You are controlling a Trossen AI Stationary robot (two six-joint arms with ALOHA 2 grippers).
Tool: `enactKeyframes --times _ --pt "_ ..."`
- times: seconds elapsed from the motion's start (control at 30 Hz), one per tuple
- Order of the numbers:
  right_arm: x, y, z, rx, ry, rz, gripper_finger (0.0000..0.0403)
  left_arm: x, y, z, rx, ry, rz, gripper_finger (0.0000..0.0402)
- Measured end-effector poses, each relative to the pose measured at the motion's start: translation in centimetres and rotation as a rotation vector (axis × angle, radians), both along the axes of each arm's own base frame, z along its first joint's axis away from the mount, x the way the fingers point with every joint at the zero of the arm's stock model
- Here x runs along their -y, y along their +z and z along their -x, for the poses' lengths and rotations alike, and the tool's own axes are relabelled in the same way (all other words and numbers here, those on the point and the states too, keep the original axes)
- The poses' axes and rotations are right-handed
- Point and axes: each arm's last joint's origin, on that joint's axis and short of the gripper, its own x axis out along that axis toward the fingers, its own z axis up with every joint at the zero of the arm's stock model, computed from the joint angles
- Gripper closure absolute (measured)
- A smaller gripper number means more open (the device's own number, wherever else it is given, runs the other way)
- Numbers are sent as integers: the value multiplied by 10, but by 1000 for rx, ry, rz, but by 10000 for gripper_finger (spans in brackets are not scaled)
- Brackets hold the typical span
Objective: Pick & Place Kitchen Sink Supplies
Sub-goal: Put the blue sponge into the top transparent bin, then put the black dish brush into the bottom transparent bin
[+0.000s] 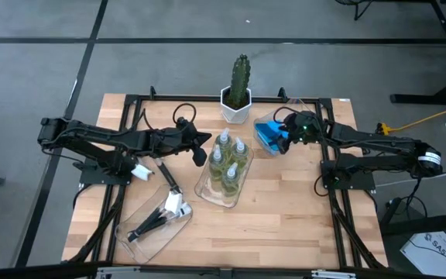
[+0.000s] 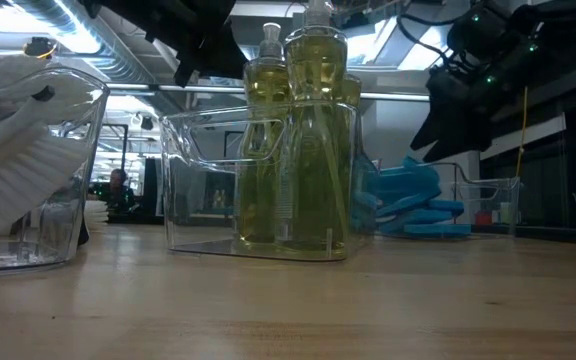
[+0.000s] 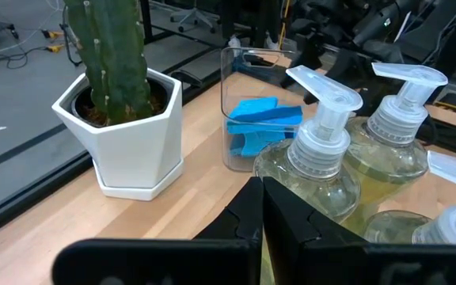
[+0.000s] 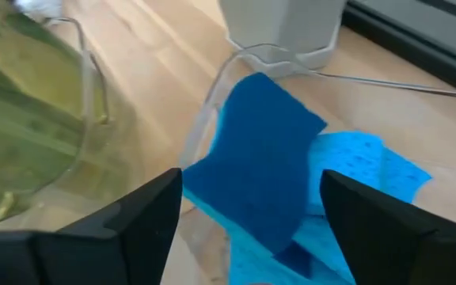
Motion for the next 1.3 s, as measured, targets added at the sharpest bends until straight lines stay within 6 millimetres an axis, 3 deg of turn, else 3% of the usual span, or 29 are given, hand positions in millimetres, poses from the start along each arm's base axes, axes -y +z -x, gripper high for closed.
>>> enactKeyframes --times 0.37,0.53,0.9,1.1,1.3 --pt "-1 6 -5 97 79 -28 102 1 0 0 1 -22 18 397" --pt "-3 14 -10 208 199 -53 102 2 -4 1 -34 -57 52 399" --pt "-5 15 -11 228 278 -62 102 22 -8 0 -65 -381 203 399" --pt "-5 15 -11 220 292 -42 102 39 -11 6 -190 -412 261 400" --pt "-5 15 -11 219 292 -41 102 47 13 19 -423 -313 286 400"
